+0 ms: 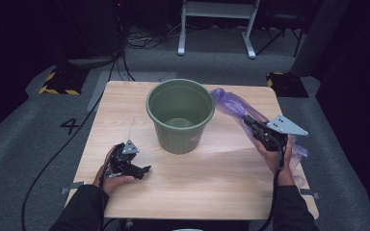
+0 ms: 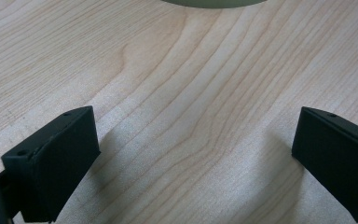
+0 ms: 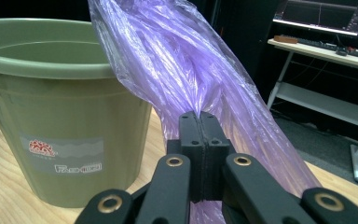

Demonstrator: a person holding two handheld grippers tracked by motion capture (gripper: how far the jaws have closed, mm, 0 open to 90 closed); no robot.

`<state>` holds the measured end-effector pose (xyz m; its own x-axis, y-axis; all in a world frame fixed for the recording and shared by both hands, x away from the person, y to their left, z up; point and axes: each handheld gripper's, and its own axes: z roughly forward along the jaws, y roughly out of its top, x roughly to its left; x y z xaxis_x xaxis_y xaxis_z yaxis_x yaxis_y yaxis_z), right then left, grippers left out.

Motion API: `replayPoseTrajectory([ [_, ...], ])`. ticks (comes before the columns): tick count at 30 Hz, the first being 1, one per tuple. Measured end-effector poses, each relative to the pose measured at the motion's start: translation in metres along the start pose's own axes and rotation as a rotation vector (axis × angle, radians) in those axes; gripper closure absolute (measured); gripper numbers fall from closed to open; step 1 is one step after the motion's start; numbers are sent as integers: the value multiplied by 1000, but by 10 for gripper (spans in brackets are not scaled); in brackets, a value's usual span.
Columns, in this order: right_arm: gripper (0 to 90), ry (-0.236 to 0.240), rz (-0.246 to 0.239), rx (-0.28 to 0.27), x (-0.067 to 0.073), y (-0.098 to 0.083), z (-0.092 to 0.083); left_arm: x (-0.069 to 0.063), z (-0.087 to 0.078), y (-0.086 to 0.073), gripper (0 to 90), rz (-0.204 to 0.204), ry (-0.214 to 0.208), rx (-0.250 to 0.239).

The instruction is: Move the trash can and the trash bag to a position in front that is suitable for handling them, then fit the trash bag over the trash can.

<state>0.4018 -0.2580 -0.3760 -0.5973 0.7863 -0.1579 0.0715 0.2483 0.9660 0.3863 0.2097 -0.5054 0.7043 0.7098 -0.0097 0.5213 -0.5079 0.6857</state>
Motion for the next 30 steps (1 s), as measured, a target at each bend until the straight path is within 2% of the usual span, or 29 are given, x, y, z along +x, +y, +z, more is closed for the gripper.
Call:
replayPoseTrajectory([
  [10, 900, -11, -39, 5, 7, 14, 9, 0, 0, 0, 2, 0, 0, 0],
  [18, 900, -26, -127, 40, 16, 31, 18, 0, 1, 2, 2, 7, -9, 3],
  [20, 900, -42, -150, 52, 19, 33, 21, 0, 1, 2, 4, 14, -3, 7],
  [21, 900, -49, -159, 55, 20, 35, 22, -1, 0, 2, 30, 25, -18, -4],
  [22, 900, -48, -165, 55, 20, 36, 23, -1, -2, 3, 103, 45, -31, -19],
  [23, 900, -55, -174, 58, 21, 38, 24, -1, -3, 4, 211, 49, -43, -26],
  [25, 900, -60, -186, 62, 23, 42, 27, -1, -5, 6, 121, 41, -55, -38],
  [26, 900, -60, -186, 62, 23, 42, 27, -1, -7, 8, 121, 48, -61, -45],
  [28, 900, -63, -199, 65, 24, 45, 29, -2, -12, 10, 199, 50, -74, -77],
  [29, 900, -62, -210, 63, 27, 47, 29, -2, -20, 14, 146, 37, -63, -101],
  [30, 900, -65, -219, 64, 29, 48, 30, -2, -20, 14, 171, 37, -63, -101],
])
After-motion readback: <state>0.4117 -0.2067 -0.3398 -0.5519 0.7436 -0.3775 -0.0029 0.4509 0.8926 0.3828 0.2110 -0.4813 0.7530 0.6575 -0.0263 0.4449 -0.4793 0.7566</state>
